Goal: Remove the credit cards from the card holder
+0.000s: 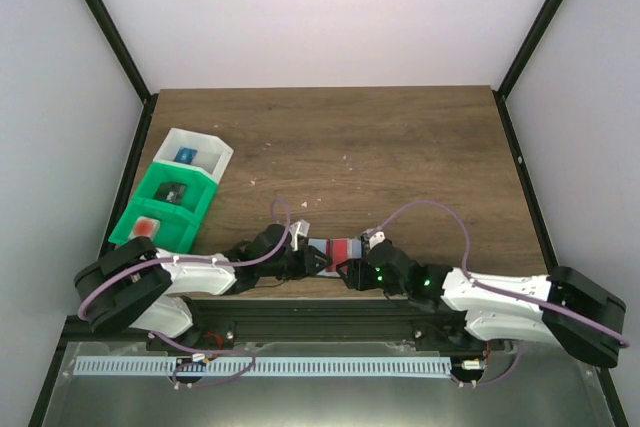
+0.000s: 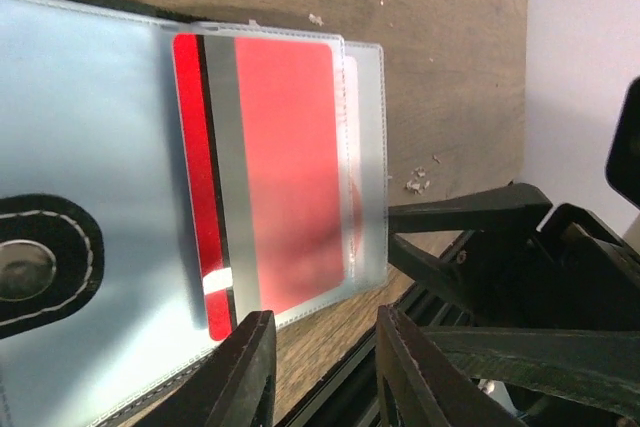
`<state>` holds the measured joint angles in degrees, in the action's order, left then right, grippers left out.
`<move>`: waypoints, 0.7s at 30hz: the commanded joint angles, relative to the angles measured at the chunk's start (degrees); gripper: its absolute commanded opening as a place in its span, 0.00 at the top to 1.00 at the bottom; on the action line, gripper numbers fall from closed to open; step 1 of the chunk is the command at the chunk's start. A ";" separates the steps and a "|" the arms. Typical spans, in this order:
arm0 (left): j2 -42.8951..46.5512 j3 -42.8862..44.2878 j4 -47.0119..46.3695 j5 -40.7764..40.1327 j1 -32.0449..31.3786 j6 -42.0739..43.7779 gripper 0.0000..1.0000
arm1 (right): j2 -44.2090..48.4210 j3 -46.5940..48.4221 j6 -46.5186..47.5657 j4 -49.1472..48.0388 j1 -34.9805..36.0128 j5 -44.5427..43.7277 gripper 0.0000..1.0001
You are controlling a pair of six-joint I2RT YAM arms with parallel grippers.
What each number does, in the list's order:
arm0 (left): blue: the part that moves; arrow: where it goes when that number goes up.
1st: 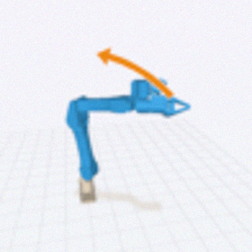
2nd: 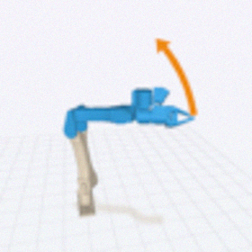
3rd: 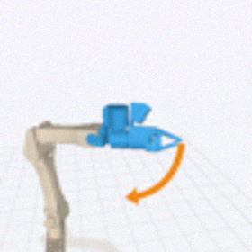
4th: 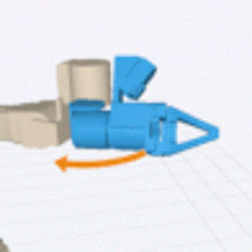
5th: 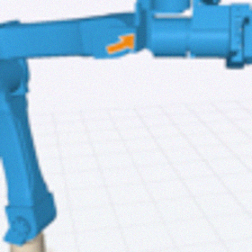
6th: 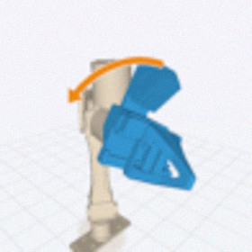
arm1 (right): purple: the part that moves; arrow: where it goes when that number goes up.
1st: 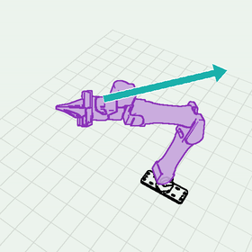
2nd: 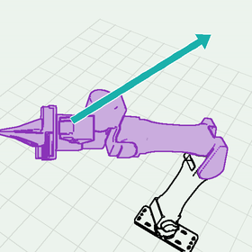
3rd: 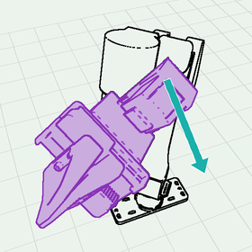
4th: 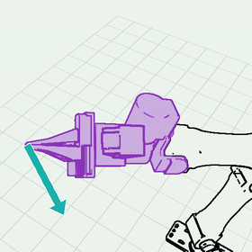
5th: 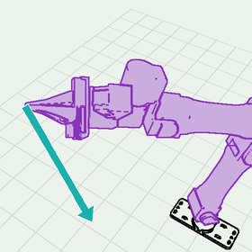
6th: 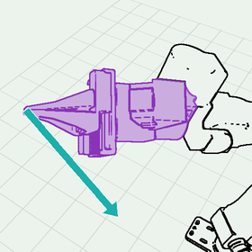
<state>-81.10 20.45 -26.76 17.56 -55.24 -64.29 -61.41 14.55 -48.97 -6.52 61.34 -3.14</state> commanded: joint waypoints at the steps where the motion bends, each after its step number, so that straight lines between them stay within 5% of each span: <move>1: 1.58 -0.79 1.10 -2.87 -0.24 -0.16 0.69 | 4.51 3.37 -3.53 7.26 0.53 -4.11 0.35; 4: 1.40 -0.50 1.61 -3.25 0.02 0.49 0.66 | 7.00 3.28 -3.87 7.25 0.52 -4.41 0.35; 9: 1.58 -1.59 -0.46 -1.51 2.02 -0.57 0.66 | 6.64 4.00 -4.06 6.36 0.24 -4.54 0.57; 21: 0.99 -2.66 -4.30 1.22 3.50 -0.02 0.67 | 0.00 5.03 -2.65 3.25 -4.34 -0.89 0.66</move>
<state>-79.75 17.89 -28.10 17.34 -51.94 -64.75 -60.16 18.55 -52.14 -0.95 58.52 -5.28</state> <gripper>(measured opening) 0.334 0.349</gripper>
